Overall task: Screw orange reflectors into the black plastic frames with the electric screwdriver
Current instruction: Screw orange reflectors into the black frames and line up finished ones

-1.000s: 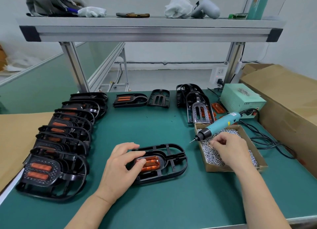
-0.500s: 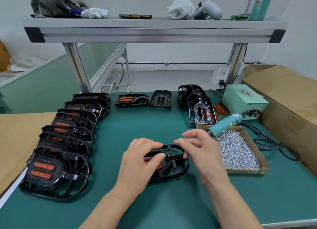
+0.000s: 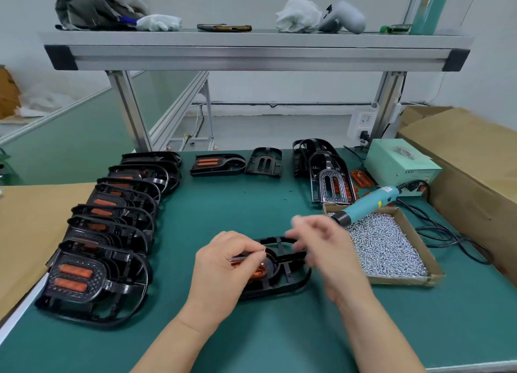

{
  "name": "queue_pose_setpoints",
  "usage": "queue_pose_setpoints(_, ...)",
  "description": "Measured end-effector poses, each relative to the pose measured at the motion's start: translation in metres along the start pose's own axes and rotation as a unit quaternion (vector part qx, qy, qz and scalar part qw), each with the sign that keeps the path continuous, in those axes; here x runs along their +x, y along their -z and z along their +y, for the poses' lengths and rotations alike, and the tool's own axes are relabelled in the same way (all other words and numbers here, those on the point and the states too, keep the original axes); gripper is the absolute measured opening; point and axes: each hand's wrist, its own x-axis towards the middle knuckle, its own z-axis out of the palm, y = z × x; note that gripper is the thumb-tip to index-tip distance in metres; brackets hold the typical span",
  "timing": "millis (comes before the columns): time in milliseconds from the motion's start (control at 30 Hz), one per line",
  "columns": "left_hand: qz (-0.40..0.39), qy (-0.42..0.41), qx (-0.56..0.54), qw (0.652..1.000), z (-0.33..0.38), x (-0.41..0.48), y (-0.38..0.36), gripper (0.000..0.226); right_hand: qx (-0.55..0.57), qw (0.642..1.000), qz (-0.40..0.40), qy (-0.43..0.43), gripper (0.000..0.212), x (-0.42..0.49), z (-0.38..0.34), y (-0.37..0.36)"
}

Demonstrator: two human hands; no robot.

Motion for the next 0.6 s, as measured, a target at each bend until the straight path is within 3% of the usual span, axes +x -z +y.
queue_pose_setpoints(67,-0.004,0.038,-0.016,0.999,-0.001,0.000,0.001,0.023,-0.007,0.991,0.129,0.016,0.016,0.024,-0.004,0.027)
queue_pose_setpoints(167,0.004,0.092,-0.040,0.995,-0.003,-0.002,0.003,0.026,-0.023,0.973,0.227,-0.017,0.038,0.057,-0.004,0.064)
queue_pose_setpoints(300,0.009,0.152,-0.072,0.986,-0.005,-0.005,0.001,0.028,0.001,0.961,0.264,-0.078,0.051,0.092,0.001,0.083)
queue_pose_setpoints(433,0.010,0.160,-0.073,0.984,-0.007,-0.006,0.004,0.028,0.057,0.948,0.294,-0.108,0.054,0.111,0.003,0.085)
queue_pose_setpoints(600,0.012,0.163,-0.078,0.983,-0.010,-0.006,0.006,0.028,0.124,0.943,0.287,-0.114,0.044,0.110,0.006,0.081)
